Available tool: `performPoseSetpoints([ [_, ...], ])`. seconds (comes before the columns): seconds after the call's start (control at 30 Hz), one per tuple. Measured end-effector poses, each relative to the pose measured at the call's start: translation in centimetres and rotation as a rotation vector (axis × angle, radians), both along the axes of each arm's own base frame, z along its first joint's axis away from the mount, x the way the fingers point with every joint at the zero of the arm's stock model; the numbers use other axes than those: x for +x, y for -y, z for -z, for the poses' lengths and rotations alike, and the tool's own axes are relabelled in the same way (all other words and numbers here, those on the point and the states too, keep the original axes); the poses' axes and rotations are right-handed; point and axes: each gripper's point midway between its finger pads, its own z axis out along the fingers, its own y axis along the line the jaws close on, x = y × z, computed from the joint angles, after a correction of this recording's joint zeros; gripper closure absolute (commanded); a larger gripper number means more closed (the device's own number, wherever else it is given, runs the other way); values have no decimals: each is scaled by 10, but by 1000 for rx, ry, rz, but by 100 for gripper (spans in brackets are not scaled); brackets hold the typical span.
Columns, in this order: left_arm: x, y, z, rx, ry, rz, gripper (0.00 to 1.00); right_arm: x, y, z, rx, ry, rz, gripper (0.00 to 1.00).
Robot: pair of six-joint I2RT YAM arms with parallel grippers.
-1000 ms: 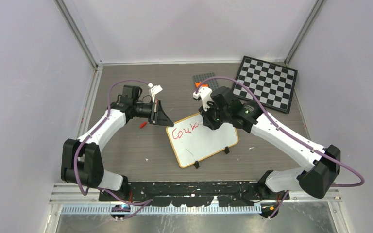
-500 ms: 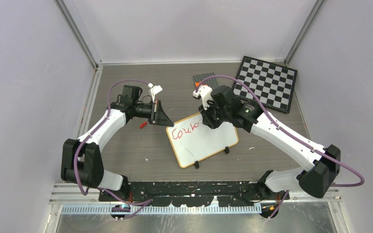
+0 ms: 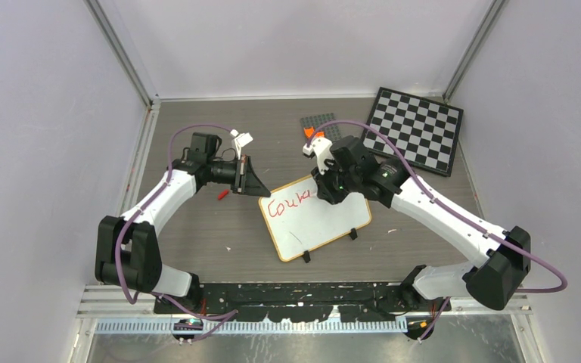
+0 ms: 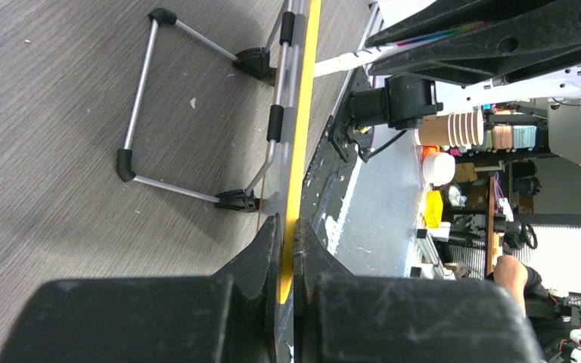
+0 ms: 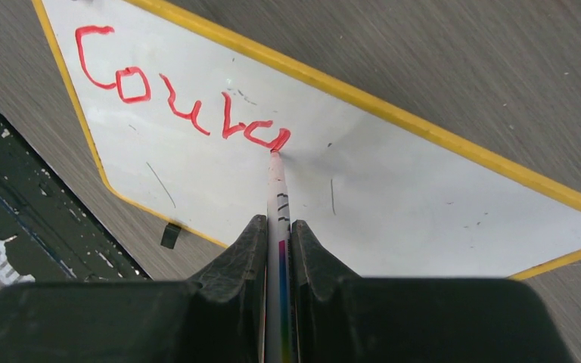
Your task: Write a sentence on the whiteboard
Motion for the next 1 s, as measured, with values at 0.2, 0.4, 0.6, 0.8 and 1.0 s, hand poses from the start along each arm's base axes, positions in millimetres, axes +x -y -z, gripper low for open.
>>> performPoseSetpoints([
  [0.2,0,0,1,0,-3,0,100,-7,0,8,-2,-31,-17,100],
  [0.4,0,0,0,-3,-3,3,100,-6,5,7,-20,-18,-12,100],
  [0.6,-1,0,0,-6,-8,6,100,-1,11,-3,-29,5,6,100],
  [0.8,-1,0,0,-6,-9,7,100,5,11,-12,-22,30,20,100],
  [1.0,-1,0,0,-6,-9,7,100,9,13,-12,-31,45,34,100],
])
